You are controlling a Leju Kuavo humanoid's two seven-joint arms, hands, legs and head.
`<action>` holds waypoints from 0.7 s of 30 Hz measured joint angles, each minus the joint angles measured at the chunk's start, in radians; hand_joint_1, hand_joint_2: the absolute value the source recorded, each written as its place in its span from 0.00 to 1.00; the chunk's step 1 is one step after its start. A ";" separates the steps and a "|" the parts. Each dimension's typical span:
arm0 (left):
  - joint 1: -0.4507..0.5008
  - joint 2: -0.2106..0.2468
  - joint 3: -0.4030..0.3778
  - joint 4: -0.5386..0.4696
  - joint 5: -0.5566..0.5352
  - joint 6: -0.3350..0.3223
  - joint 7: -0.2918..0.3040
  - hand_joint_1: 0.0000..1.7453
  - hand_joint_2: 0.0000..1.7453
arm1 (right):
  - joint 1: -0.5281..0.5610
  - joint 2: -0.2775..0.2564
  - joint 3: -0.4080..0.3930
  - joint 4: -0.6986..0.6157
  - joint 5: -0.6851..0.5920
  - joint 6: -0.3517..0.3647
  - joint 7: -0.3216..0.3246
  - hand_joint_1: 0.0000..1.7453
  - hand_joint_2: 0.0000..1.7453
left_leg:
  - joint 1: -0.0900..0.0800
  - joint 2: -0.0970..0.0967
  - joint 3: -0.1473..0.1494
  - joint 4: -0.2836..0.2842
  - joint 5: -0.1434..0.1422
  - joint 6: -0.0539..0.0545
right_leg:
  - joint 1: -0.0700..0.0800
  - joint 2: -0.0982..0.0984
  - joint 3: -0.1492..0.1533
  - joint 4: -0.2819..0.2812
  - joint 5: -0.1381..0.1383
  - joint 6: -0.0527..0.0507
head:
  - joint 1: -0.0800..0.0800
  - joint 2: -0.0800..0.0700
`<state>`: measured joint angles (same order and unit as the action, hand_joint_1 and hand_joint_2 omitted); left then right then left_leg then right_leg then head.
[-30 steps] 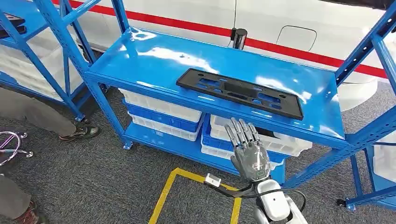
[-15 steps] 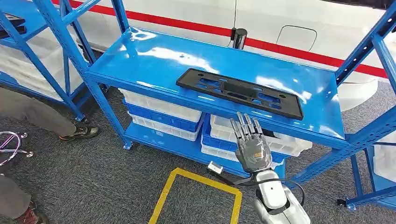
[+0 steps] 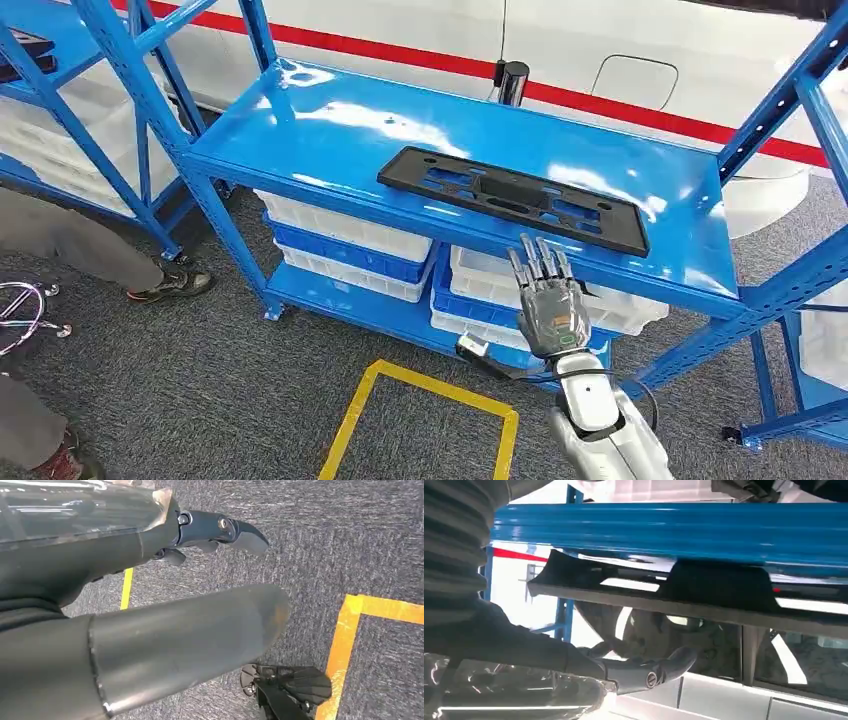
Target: Take the parts from the cabinet and place them on the table.
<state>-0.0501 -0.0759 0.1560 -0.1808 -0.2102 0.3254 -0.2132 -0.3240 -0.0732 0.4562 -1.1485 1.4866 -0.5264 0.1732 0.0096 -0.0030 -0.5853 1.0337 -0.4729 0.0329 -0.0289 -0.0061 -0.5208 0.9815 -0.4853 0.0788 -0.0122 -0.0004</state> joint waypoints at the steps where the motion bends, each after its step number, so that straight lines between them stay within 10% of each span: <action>1: 0.000 0.000 0.001 0.000 0.000 0.002 0.003 0.00 0.00 | -0.009 0.001 -0.006 0.018 0.000 -0.009 -0.005 0.00 1.00 | 0.000 0.000 0.000 0.000 0.000 0.000 | 0.000 0.000 0.000 0.000 0.000 0.000 | 0.000 0.000; 7: 0.001 -0.002 0.014 0.000 0.000 0.001 -0.003 0.00 0.00 | -0.068 0.011 -0.044 0.087 -0.002 -0.039 -0.025 0.00 1.00 | 0.000 0.000 0.000 0.000 0.000 0.000 | 0.000 0.000 -0.001 0.001 0.000 0.000 | 0.000 0.000; 9: 0.000 0.000 0.019 0.000 0.000 -0.016 -0.011 0.00 0.00 | -0.089 0.016 -0.051 0.100 -0.002 -0.036 -0.031 0.00 1.00 | -0.007 -0.004 -0.005 -0.012 -0.008 0.022 | -0.009 0.001 0.004 0.021 0.031 0.032 | -0.002 0.000; 11: 0.000 0.000 0.019 0.000 -0.002 -0.019 -0.011 0.00 0.00 | -0.104 0.019 -0.062 0.108 -0.003 -0.035 -0.035 0.00 1.00 | 0.000 -0.003 0.028 -0.028 -0.003 0.033 | -0.010 0.001 -0.010 0.043 0.006 0.018 | 0.004 0.000; 13: -0.001 0.001 0.019 0.000 -0.002 -0.017 -0.011 0.00 0.00 | -0.117 0.025 -0.064 0.114 -0.002 -0.035 -0.035 0.00 1.00 | 0.000 -0.002 0.028 -0.028 0.002 0.035 | -0.010 0.003 -0.076 0.167 -0.060 -0.007 | 0.005 0.000; 16: 0.001 0.001 0.021 0.000 -0.002 -0.012 -0.012 0.00 0.00 | -0.110 0.025 -0.071 0.126 -0.002 -0.035 -0.035 0.00 1.00 | -0.002 -0.005 0.029 -0.027 0.000 0.032 | -0.003 0.006 -0.176 0.321 -0.105 -0.001 | 0.005 0.000; 20: 0.002 0.001 0.022 0.000 -0.003 -0.011 -0.012 0.00 0.00 | -0.112 0.024 -0.080 0.133 -0.003 -0.035 -0.034 0.00 1.00 | 0.002 -0.007 0.045 -0.024 -0.017 0.005 | -0.014 0.004 -0.084 0.042 0.049 0.030 | 0.009 0.000; 21: 0.001 0.002 0.023 0.000 -0.003 -0.011 -0.012 0.00 0.00 | -0.112 0.025 -0.082 0.136 -0.002 -0.035 -0.034 0.00 1.00 | -0.002 -0.006 0.049 -0.020 -0.021 -0.002 | -0.003 0.003 -0.094 0.042 0.027 0.013 | 0.008 0.000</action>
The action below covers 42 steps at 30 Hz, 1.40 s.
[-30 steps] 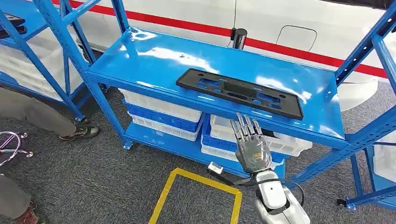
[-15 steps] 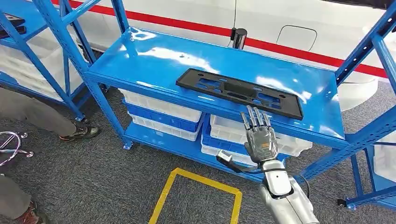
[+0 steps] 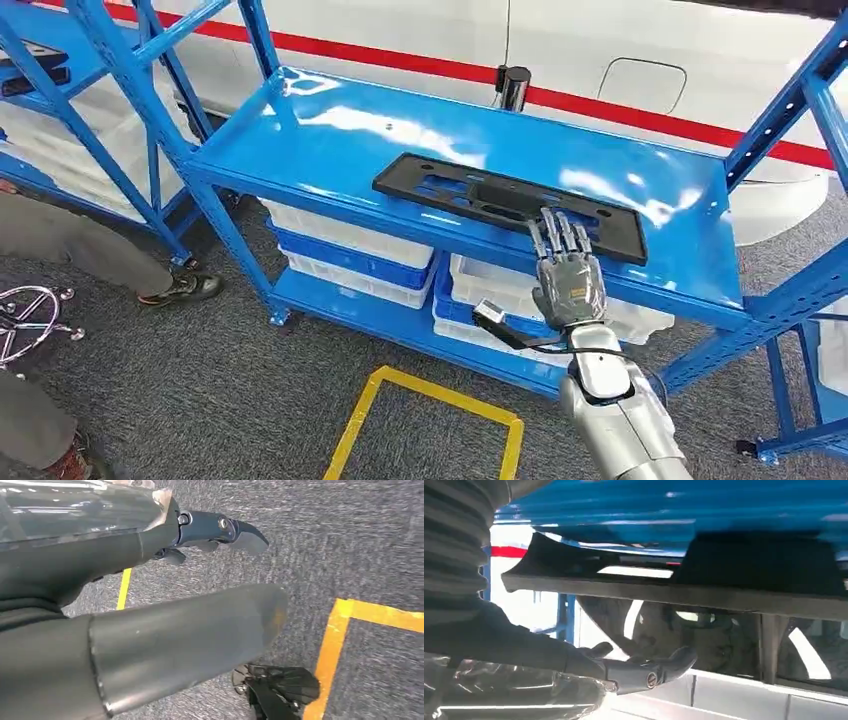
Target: Take the parts from the cabinet and place them on the table.
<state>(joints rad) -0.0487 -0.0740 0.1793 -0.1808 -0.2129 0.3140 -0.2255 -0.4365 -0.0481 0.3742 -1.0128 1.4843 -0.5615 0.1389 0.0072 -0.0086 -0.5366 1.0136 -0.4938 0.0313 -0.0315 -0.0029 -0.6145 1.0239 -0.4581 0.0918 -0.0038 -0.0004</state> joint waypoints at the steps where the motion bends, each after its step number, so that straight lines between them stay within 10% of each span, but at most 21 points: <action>1: -0.002 0.000 0.000 0.000 0.000 0.000 0.000 0.00 0.00 | -0.001 0.000 0.000 0.002 0.000 0.000 -0.001 0.00 1.00 | -0.002 0.001 -0.009 0.000 -0.003 -0.009 | 0.005 -0.002 0.012 -0.001 0.001 -0.030 | 0.001 0.000; 2: -0.003 0.000 0.001 0.000 0.000 0.000 0.000 0.00 0.00 | 0.002 0.002 -0.001 0.002 0.000 -0.001 0.000 0.00 1.00 | -0.003 0.001 -0.008 0.001 -0.002 -0.013 | 0.001 -0.001 0.007 -0.003 0.014 -0.043 | -0.007 0.000; 8: -0.004 0.002 0.010 0.000 0.000 0.000 0.000 0.00 0.00 | -0.004 0.006 -0.006 0.008 0.000 -0.002 -0.001 0.00 1.00 | 0.001 0.007 0.001 -0.013 -0.001 0.005 | 0.003 0.005 0.009 -0.002 0.015 -0.047 | -0.012 0.000; 15: -0.002 0.001 0.015 0.000 0.002 -0.001 -0.001 0.00 0.00 | -0.010 0.006 -0.006 0.016 0.000 -0.002 -0.003 0.00 1.00 | 0.003 0.009 0.002 -0.020 0.000 -0.009 | 0.011 0.003 0.009 -0.002 0.013 -0.066 | -0.012 0.000; 20: -0.002 0.001 0.018 0.000 0.001 -0.001 -0.001 0.00 0.00 | -0.013 0.007 -0.006 0.023 0.000 -0.002 -0.004 0.00 1.00 | 0.004 0.010 0.002 -0.021 0.001 -0.034 | 0.012 0.003 0.010 -0.001 0.012 -0.066 | -0.011 0.000; 42: -0.001 0.004 0.021 0.000 -0.024 -0.013 -0.008 0.00 0.00 | -0.065 -0.006 0.044 -0.105 -0.069 0.111 -0.121 0.00 1.00 | -0.005 0.009 0.004 -0.018 0.000 -0.032 | 0.003 0.002 0.014 -0.003 0.013 -0.065 | -0.011 0.000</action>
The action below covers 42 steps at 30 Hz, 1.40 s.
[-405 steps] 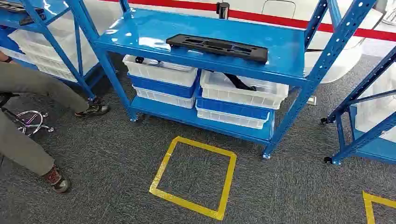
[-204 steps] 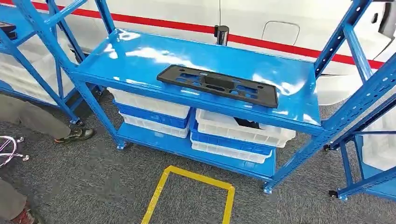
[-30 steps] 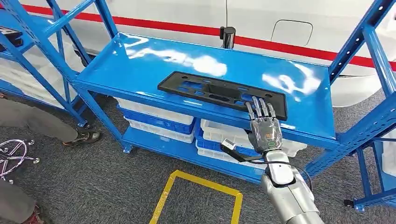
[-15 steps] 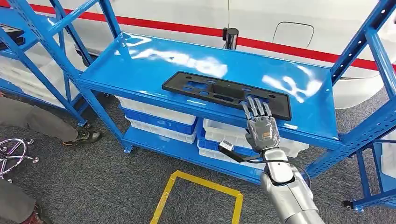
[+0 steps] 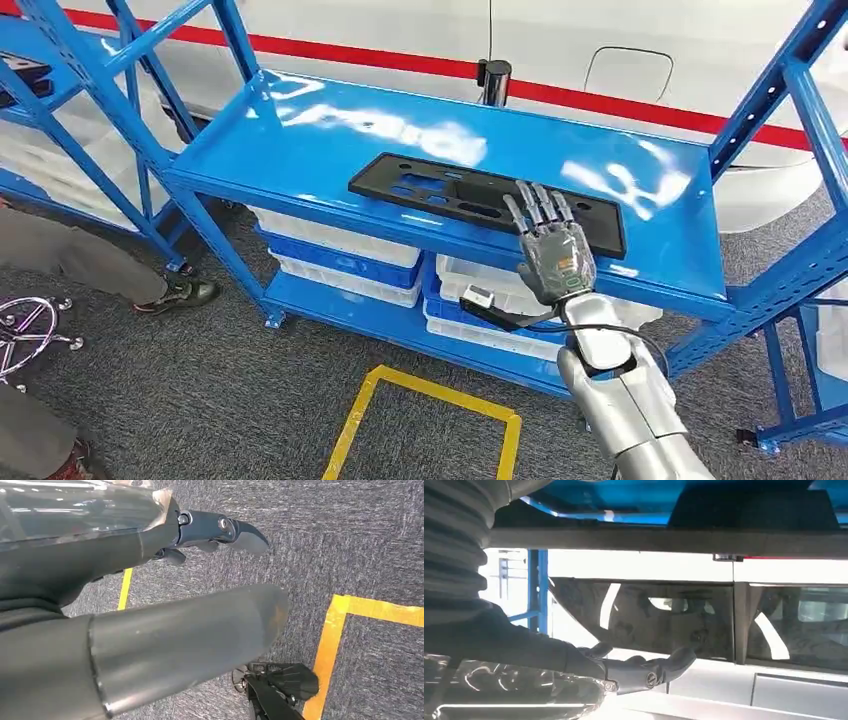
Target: Take the parts from the cabinet and place them on the table.
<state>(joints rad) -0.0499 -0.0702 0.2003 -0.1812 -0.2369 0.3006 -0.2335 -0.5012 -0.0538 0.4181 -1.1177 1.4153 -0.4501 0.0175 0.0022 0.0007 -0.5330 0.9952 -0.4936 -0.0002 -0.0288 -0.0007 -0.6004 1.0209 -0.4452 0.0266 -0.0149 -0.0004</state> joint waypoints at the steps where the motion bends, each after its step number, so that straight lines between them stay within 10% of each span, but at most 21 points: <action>1: 0.000 0.000 0.000 0.000 0.000 0.000 0.000 0.00 0.00 | -0.003 -0.001 0.003 0.000 0.000 0.002 0.000 0.00 1.00 | 0.000 0.000 0.000 0.000 0.000 0.000 | 0.000 0.000 0.000 0.000 0.000 0.000 | 0.000 0.000; 42: -0.002 -0.007 0.004 0.000 -0.025 -0.003 0.014 0.00 0.00 | -0.231 0.108 0.105 0.364 0.059 -0.045 0.109 0.00 1.00 | 0.000 0.000 0.001 0.000 0.000 0.000 | 0.000 0.000 0.000 0.000 0.000 0.000 | 0.000 0.000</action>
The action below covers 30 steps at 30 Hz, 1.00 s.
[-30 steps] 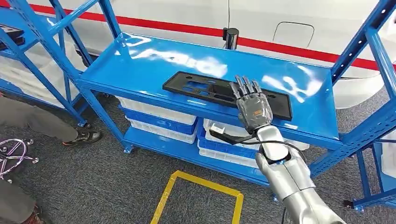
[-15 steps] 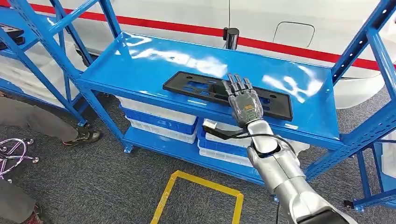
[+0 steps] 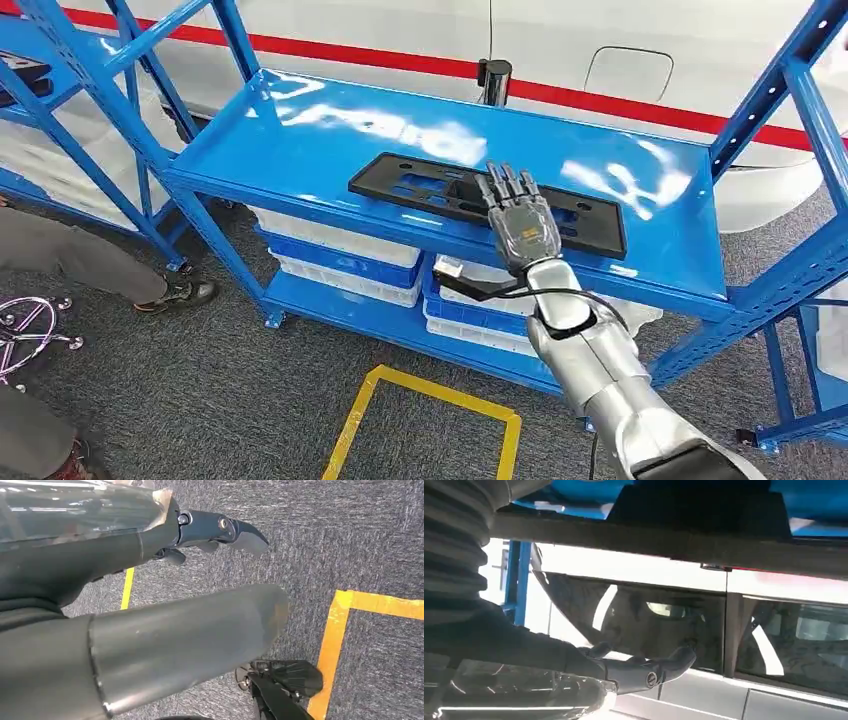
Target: Take the parts from the cabinet and place them on the table.
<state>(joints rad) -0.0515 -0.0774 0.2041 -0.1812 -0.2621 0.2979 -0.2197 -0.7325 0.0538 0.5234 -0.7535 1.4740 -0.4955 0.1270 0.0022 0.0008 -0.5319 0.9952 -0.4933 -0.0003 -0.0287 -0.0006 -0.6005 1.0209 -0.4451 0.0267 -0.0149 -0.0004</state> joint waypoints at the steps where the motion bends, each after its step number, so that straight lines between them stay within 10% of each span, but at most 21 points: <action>1: 0.000 0.000 0.000 0.000 0.000 0.000 0.000 0.00 0.00 | -0.003 0.004 0.001 0.009 0.000 -0.005 0.001 0.00 1.00 | 0.000 0.000 0.000 0.000 0.000 0.000 | 0.000 0.000 0.000 0.000 0.000 0.000 | 0.000 0.000; 30: -0.001 -0.008 0.000 0.000 -0.034 0.003 0.021 0.00 0.00 | -0.131 0.104 0.005 0.228 0.013 -0.016 0.148 0.00 1.00 | 0.000 0.000 0.000 0.000 0.000 0.000 | 0.000 0.000 0.000 0.000 0.000 0.000 | 0.000 0.000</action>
<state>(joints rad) -0.0527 -0.0855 0.2041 -0.1812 -0.2956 0.3010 -0.1984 -0.8637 0.1579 0.5280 -0.5257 1.4866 -0.5115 0.2754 0.0022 0.0009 -0.5315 0.9952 -0.4933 -0.0004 -0.0287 -0.0006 -0.6005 1.0210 -0.4451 0.0267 -0.0149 -0.0004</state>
